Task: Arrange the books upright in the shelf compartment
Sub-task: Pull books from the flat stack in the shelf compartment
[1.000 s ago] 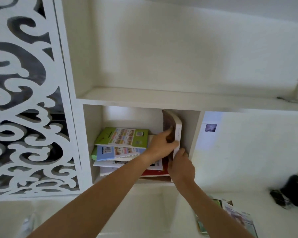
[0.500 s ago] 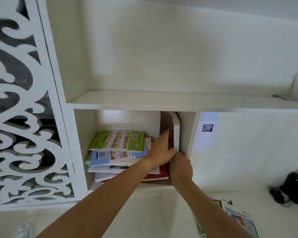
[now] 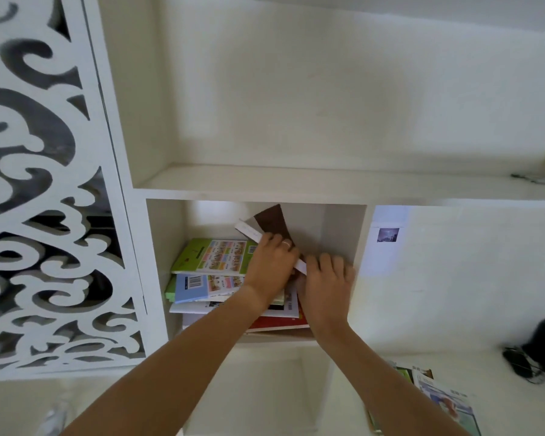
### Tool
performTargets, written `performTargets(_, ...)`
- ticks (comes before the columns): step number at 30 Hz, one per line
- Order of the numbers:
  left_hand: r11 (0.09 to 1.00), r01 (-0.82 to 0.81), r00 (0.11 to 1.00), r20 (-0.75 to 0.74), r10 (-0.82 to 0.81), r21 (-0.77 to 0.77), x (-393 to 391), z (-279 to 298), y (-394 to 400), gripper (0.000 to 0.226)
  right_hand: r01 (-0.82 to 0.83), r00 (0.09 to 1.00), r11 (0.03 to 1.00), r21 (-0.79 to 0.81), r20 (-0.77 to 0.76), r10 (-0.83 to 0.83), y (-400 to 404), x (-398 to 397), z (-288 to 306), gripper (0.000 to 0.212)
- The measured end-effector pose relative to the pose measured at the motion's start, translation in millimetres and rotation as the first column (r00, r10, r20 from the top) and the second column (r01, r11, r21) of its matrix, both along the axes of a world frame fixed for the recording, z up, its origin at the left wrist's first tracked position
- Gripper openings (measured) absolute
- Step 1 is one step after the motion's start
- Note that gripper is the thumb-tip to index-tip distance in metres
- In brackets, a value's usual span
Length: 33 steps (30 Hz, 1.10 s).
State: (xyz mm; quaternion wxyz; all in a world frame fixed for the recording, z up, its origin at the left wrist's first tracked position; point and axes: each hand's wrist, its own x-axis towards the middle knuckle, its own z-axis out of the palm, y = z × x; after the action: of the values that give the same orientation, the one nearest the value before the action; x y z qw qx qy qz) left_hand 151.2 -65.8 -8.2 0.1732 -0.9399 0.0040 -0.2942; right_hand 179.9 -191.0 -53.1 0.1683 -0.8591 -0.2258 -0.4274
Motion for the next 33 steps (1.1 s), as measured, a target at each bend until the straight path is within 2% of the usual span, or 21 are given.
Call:
performTargets(3, 0.988, -0.026, 0.99, 0.136, 0.047, -0.151, -5.0, 7.8, 16.5, 0.01, -0.025, 0.97, 0.996, 0.085, 0.242, 0.004, -0.5, -4.5, 17.7, 0.029)
performTargets(5, 0.966, -0.018, 0.969, 0.234, 0.081, -0.258, -9.8, 13.7, 23.2, 0.007, -0.15, 0.907, 0.985, 0.088, 0.408, 0.102, 0.5, -11.4, 23.4, 0.021)
performTargets(6, 0.954, -0.012, 0.957, 0.275, 0.098, -0.299, -12.9, 18.0, 26.1, 0.008, -0.236, 0.881, 0.969, 0.075, 0.438, 0.18, 2.3, -16.1, 23.5, 0.017)
performTargets(7, 0.947, -0.005, 0.946, 0.307, 0.109, -0.321, -16.7, 22.4, 28.9, 0.01, -0.349, 0.876, 0.933, 0.085, 0.385, 0.292, 4.5, -20.7, 22.2, 0.012)
performTargets(8, 0.946, -0.006, 0.942, 0.314, 0.114, -0.325, -21.0, 25.7, 32.1, 0.012, -0.461, 0.877, 0.871, 0.171, 0.242, 0.416, 5.8, -28.0, 25.2, 0.007)
performTargets(9, 0.946, -0.009, 0.944, 0.31, 0.115, -0.323, -25.6, 27.1, 34.5, 0.016, -0.514, 0.846, 0.788, 0.339, 0.048, 0.531, 7.7, -35.9, 31.4, 0.009)
performTargets(11, 0.925, 0.0, 0.947, 0.298, 0.122, -0.381, -34.2, 24.1, 36.2, 0.035, -0.394, 0.664, 0.651, 0.649, -0.289, 0.69, 13.5, -41.6, 41.5, 0.025)
performTargets(12, 0.892, 0.027, 0.947, 0.298, 0.122, -0.451, -37.9, 19.9, 34.6, 0.046, -0.324, 0.568, 0.618, 0.716, -0.375, 0.733, 17.8, -41.5, 46.1, 0.038)
performTargets(14, 0.785, 0.097, 0.952, 0.288, 0.106, -0.612, -45.6, 13.7, 26.4, 0.052, -0.252, 0.378, 0.498, 0.83, -0.39, 0.84, 29.1, -40.0, 51.7, 0.055)
performTargets(15, 0.746, 0.117, 0.963, 0.258, 0.076, -0.655, -47.4, 13.1, 22.5, 0.048, -0.2, 0.314, 0.424, 0.883, -0.352, 0.882, 35.7, -37.3, 52.3, 0.057)
performTargets(16, 0.732, 0.109, 0.978, 0.203, 0.04, -0.673, -47.5, 13.0, 19.8, 0.046, -0.138, 0.287, 0.373, 0.917, -0.323, 0.902, 40.3, -35.8, 53.4, 0.058)
performTargets(18, 0.75, 0.032, 0.999, 0.02, -0.025, -0.66, -52.3, 10.9, 11.8, 0.052, 0.056, 0.331, 0.347, 0.936, -0.345, 0.878, 46.7, -29.1, 52.3, 0.058)
performTargets(20, 0.802, -0.09, 0.976, -0.213, -0.047, -0.591, -58.1, 5.9, 5.7, 0.075, 0.229, 0.432, 0.364, 0.903, -0.429, 0.793, 47.0, -23.9, 45.9, 0.049)
performTargets(22, 0.833, -0.255, 0.928, -0.367, 0.068, -0.491, -61.2, -2.0, -4.4, 0.093, 0.248, 0.532, 0.353, 0.902, -0.432, 0.729, 48.2, -25.7, 39.8, 0.035)
performTargets(24, 0.801, -0.374, 0.912, -0.343, 0.226, -0.468, -64.5, 0.5, -17.6, 0.089, 0.164, 0.641, 0.356, 0.92, -0.374, 0.671, 49.7, -32.1, 42.7, 0.027)
performTargets(25, 0.795, -0.383, 0.919, -0.283, 0.275, -0.471, -65.5, 5.1, -20.6, 0.076, 0.13, 0.674, 0.359, 0.924, -0.348, 0.652, 49.4, -34.7, 47.6, 0.026)
performTargets(26, 0.81, -0.343, 0.939, -0.182, 0.291, -0.476, -65.2, 8.9, -20.6, 0.06, 0.106, 0.672, 0.358, 0.928, -0.332, 0.662, 48.3, -35.8, 53.4, 0.027)
performTargets(27, 0.825, -0.277, 0.959, -0.09, 0.268, -0.493, -65.2, 12.0, -16.8, 0.045, 0.082, 0.626, 0.35, 0.933, -0.321, 0.71, 45.9, -35.1, 56.9, 0.032)
performTargets(29, 0.773, -0.17, 0.974, 0.017, 0.227, -0.611, -70.0, 24.9, -4.5, 0.027, 0.051, 0.485, 0.315, 0.948, -0.3, 0.822, 39.1, -31.1, 58.3, 0.05)
performTargets(31, 0.703, -0.123, 0.98, 0.027, 0.198, -0.7, -76.0, 38.6, 6.5, 0.024, 0.024, 0.424, 0.327, 0.945, -0.306, 0.852, 33.9, -27.3, 58.1, 0.06)
performTargets(33, 0.733, -0.128, 0.991, -0.058, 0.121, -0.668, -80.3, 50.1, 9.2, 0.026, 0.017, 0.444, 0.385, 0.923, -0.352, 0.824, 32.9, -24.5, 55.9, 0.051)
